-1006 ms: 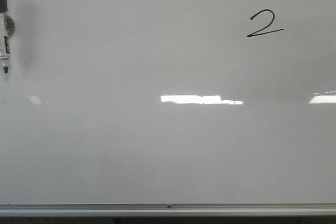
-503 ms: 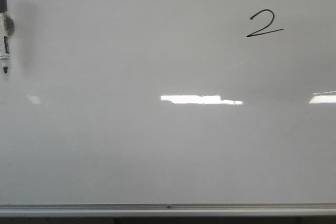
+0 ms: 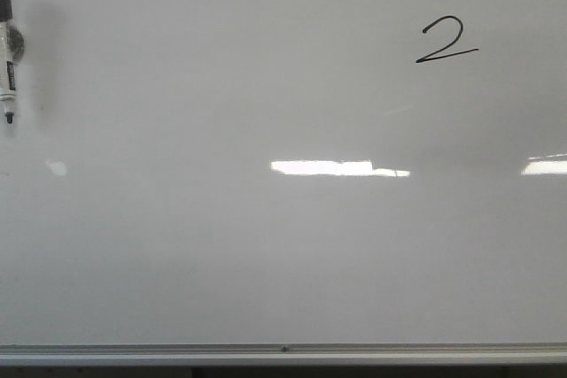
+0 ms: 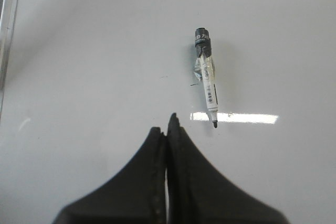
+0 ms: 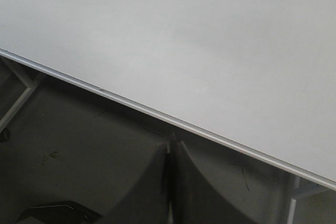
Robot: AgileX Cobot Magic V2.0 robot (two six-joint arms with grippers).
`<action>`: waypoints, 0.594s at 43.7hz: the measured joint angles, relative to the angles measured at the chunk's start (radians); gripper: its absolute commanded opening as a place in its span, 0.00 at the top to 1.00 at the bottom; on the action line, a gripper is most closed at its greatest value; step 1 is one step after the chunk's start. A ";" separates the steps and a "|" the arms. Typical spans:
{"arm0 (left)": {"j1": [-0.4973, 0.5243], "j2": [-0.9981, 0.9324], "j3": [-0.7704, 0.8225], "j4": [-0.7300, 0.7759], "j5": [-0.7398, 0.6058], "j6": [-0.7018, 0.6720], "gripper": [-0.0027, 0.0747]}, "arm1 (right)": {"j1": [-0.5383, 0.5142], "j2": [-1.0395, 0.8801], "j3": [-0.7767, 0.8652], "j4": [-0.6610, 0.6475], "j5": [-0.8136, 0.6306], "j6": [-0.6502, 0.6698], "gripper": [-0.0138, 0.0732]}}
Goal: Write number 2 on whiteboard
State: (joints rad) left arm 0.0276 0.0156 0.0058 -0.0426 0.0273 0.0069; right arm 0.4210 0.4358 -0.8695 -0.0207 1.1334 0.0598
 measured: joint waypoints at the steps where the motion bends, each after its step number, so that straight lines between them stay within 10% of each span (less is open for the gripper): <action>1: 0.000 -0.007 0.000 0.000 -0.002 0.000 0.99 | 0.000 0.000 0.000 0.000 0.000 0.000 0.92; 26: -0.008 -0.022 0.000 0.011 -0.035 0.000 0.99 | 0.000 -0.001 0.000 0.000 -0.002 0.000 0.92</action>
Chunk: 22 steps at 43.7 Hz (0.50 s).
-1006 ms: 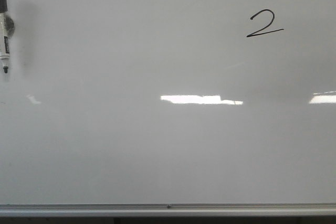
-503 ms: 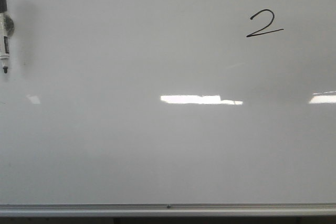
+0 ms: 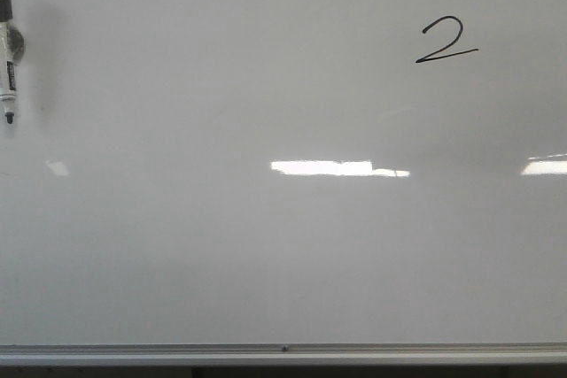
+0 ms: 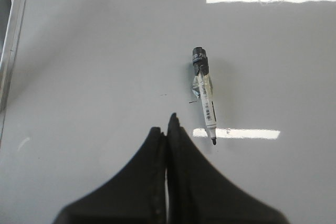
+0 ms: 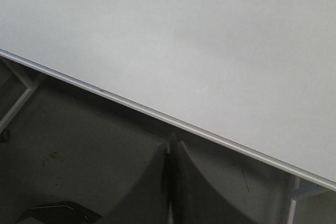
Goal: Write number 2 on whiteboard
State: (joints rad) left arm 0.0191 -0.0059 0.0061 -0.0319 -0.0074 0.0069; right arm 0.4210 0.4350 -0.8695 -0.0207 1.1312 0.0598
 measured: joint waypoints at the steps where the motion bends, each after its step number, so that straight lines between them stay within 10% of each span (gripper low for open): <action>1: -0.002 0.000 0.000 0.001 0.000 0.000 0.99 | 0.000 0.000 0.000 0.000 0.000 0.000 0.92; 22: -0.007 0.000 0.000 0.001 -0.004 0.001 0.99 | 0.000 0.000 0.000 -0.001 0.000 0.000 0.92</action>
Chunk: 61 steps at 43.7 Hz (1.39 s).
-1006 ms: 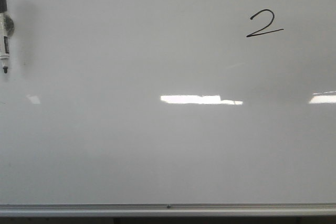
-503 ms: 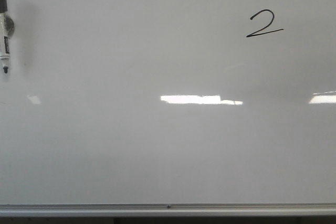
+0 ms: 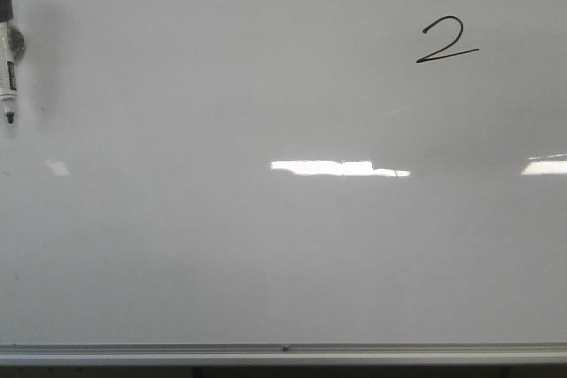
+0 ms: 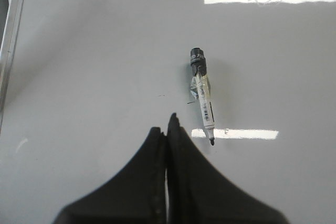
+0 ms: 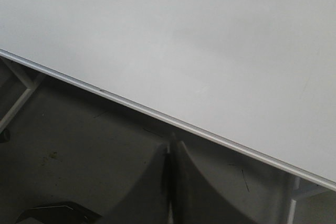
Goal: Write number 2 on whiteboard
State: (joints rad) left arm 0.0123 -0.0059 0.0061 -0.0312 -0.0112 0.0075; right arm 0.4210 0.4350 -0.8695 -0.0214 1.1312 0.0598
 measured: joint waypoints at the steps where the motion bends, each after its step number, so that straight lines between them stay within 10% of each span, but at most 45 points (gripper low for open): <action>1: 0.000 0.000 0.000 0.000 0.000 0.000 0.99 | 0.000 0.000 0.000 0.000 0.000 0.000 0.92; 20: 0.000 0.000 0.000 0.002 0.000 0.000 0.99 | -0.076 -0.043 0.050 -0.007 -0.051 0.000 0.92; 39: 0.000 0.000 0.000 0.002 0.000 0.000 0.99 | -0.422 -0.378 0.632 0.001 -0.694 0.000 0.92; 61: 0.000 0.000 0.000 0.002 0.000 0.000 0.99 | -0.454 -0.444 0.896 0.011 -1.065 0.000 0.92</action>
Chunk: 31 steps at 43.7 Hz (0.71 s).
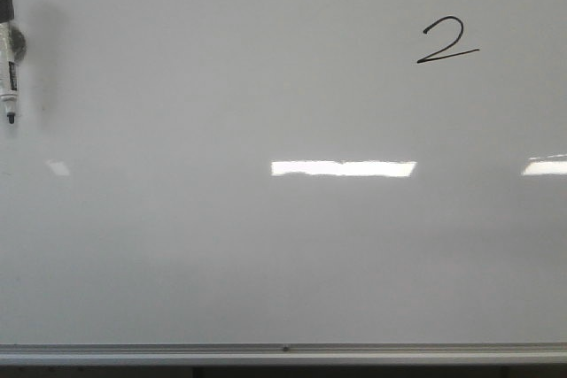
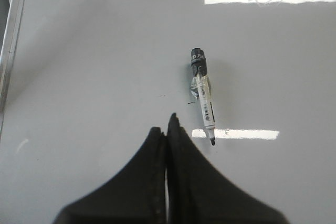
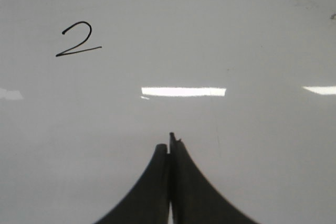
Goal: Write number 2 on whiteboard
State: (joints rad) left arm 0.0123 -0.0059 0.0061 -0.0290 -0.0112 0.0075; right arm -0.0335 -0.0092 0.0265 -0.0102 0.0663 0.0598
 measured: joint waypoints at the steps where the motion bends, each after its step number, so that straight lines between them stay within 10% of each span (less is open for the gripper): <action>1: 0.000 0.000 0.000 0.000 0.000 0.000 0.99 | 0.000 0.000 0.000 0.000 -0.006 0.000 0.92; 31: 0.000 0.000 0.000 0.000 0.000 0.000 0.99 | 0.015 0.000 0.000 0.055 -0.036 -0.052 0.92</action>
State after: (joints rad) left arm 0.0123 -0.0059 0.0061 -0.0290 -0.0112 0.0075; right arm -0.0189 -0.0092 0.0265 0.0445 0.0300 0.0076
